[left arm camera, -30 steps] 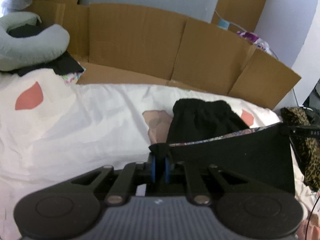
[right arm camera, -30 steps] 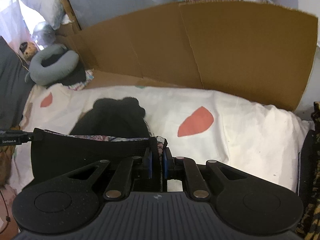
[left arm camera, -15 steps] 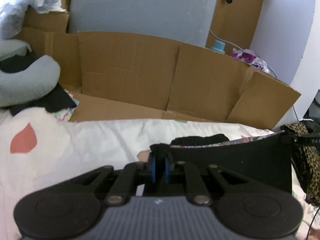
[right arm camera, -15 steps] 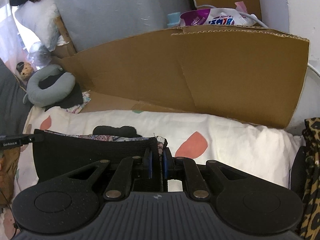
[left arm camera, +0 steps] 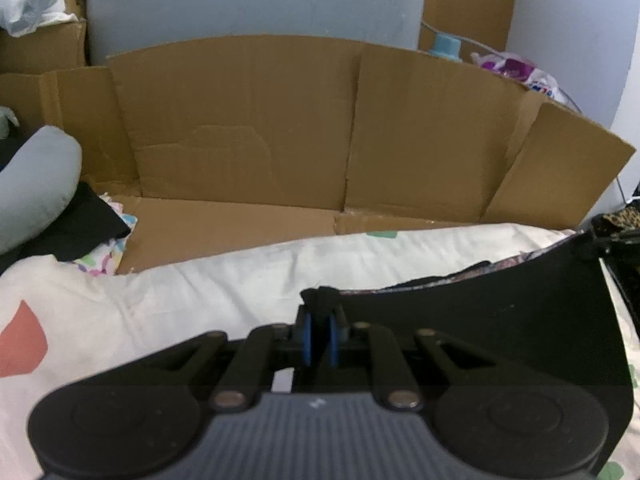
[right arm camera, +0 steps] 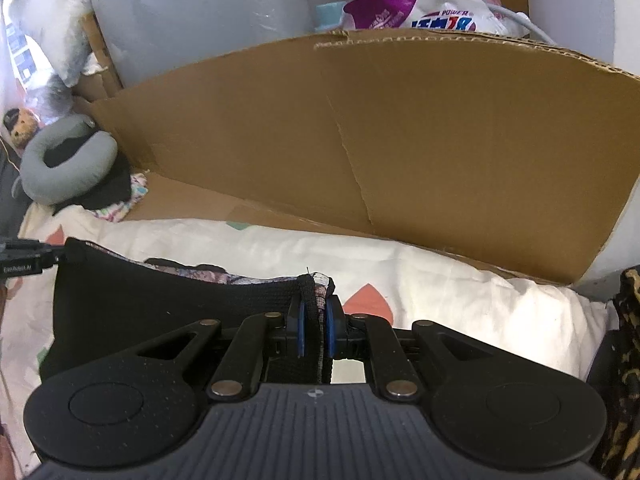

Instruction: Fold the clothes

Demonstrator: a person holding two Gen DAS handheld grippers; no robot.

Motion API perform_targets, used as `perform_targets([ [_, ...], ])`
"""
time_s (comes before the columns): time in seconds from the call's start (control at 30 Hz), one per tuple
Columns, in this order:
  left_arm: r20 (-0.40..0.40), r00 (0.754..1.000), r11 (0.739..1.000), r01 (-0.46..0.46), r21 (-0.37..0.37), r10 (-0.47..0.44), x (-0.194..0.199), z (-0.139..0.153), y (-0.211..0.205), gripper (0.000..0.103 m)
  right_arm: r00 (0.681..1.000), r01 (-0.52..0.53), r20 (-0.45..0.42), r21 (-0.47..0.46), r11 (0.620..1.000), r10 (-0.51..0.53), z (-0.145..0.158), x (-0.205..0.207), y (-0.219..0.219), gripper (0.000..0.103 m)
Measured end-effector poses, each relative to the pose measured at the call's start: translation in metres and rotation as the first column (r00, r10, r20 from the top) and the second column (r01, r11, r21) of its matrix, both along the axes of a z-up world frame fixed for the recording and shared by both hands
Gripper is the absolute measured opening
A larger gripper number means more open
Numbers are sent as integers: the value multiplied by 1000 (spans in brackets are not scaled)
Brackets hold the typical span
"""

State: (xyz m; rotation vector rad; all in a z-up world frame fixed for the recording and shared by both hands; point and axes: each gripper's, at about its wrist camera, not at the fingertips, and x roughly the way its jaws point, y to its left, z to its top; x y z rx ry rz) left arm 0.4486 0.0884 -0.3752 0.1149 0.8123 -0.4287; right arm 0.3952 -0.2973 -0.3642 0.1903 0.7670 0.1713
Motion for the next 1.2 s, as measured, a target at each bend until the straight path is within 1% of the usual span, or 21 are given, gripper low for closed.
perform_targets([
  [0.07,-5,1000,1000,-10,-7,10,3,-3,1,9,1000,3,-4,-5,1000,-3,-3,4,-1,9],
  [0.27,2,1000,1000,-14,12,14,6,-6,-1,9,999,18,-26,-33,999,-19,-8,16,1,9],
  [0.37,-18,1000,1000,-23,15,23,13,-12,-1,9,999,19,-38,-62,998,-21,-11,21,7,9],
  [0.63,-43,999,999,-25,21,26,25,-21,-2,8,997,17,-76,-85,996,-24,-30,36,10,9],
  [0.77,-66,998,999,-15,42,18,31,-30,-4,8,996,11,-90,-103,995,-21,-37,43,14,9],
  [0.87,-88,995,999,-36,29,39,34,-35,-4,8,994,4,-108,-115,993,-17,-45,47,17,9],
  [1.0,-105,994,997,-13,71,21,35,-46,-11,8,991,-4,-135,-126,992,-14,-55,51,20,9],
  [1.1,-149,989,996,-9,93,23,38,-60,-16,10,988,-10,-157,-123,992,-10,-63,56,22,10],
  [1.13,-146,989,995,-7,103,23,38,-62,-18,11,986,-12,-165,-122,992,-9,-66,57,23,10],
  [1.17,-143,990,994,-6,113,23,37,-64,-21,15,984,-11,-176,-116,993,-10,-69,59,24,11],
  [1.2,-135,991,992,-9,124,26,36,-62,-22,17,981,-5,-192,-103,995,-15,-71,61,23,13],
])
